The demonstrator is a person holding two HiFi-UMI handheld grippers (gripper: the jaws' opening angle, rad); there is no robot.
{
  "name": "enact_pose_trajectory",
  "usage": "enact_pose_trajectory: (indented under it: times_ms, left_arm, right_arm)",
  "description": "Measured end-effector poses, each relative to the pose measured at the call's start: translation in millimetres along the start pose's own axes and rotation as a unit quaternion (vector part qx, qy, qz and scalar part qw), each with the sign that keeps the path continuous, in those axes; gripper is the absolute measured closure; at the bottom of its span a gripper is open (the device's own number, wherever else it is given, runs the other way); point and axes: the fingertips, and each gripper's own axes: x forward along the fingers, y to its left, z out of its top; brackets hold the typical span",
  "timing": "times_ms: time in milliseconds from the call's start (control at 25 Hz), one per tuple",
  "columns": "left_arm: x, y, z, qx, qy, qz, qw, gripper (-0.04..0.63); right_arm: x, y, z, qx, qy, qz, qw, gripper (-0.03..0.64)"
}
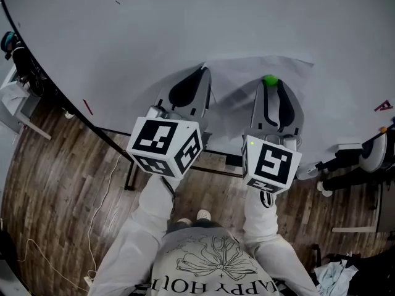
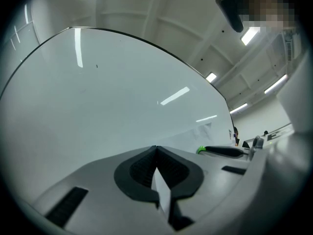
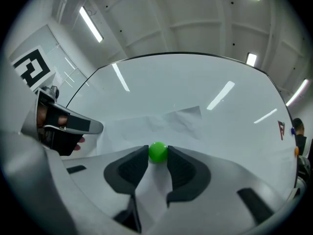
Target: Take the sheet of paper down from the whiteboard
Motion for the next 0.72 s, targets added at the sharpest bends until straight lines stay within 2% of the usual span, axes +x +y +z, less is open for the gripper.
enact_pose_trajectory:
  times_ms: [240, 720]
  left_arm:
    - [-14, 23, 10, -0.002, -0.012, 0.031, 0.9994, 0.591]
    - [-46, 56, 28, 0.017, -0.019, 0.083, 0.9963, 0.591]
  right_arm:
    - [-11, -21, 6, 0.014, -0.014, -0.026, 0.999, 0.499]
    - [-14, -57, -17, 0.048, 0.017, -0.053, 0.997, 0.499]
